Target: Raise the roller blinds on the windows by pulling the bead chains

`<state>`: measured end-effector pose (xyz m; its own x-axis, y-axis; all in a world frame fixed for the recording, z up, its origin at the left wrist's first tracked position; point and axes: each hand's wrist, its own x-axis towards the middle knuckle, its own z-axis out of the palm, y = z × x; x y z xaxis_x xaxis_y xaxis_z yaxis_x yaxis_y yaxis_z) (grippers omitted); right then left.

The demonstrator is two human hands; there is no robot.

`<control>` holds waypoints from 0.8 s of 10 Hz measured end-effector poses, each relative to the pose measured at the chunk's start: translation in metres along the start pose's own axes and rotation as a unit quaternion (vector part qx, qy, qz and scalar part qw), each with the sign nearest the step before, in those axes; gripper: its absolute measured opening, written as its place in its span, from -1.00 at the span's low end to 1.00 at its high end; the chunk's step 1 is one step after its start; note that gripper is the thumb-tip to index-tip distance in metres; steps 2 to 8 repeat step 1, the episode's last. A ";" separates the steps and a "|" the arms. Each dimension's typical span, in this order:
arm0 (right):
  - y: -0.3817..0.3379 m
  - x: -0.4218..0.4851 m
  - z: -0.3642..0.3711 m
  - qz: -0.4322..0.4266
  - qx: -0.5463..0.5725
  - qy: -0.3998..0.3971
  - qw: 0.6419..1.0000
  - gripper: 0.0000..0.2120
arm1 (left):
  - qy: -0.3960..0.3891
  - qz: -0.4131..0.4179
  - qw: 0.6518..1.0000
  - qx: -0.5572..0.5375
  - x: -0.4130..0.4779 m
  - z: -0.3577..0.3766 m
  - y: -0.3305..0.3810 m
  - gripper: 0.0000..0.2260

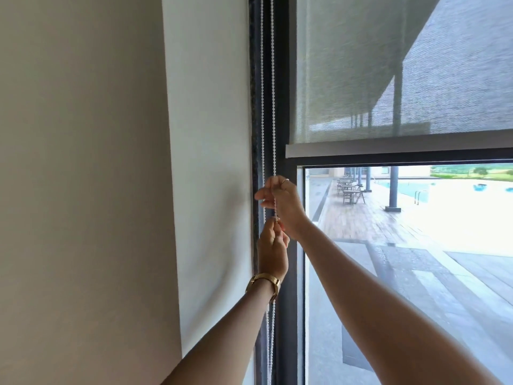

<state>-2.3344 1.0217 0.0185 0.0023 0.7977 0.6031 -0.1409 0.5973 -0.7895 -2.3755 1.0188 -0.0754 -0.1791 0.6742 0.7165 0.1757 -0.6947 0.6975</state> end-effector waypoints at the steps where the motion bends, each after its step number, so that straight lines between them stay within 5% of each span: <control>1: 0.005 -0.015 -0.012 0.018 -0.038 -0.017 0.999 -0.77 | 0.032 0.050 0.998 0.032 -0.015 -0.003 -0.003 -0.82; 8: 0.005 -0.015 -0.012 0.018 -0.038 -0.017 0.999 -0.77 | 0.032 0.050 0.998 0.032 -0.015 -0.003 -0.003 -0.82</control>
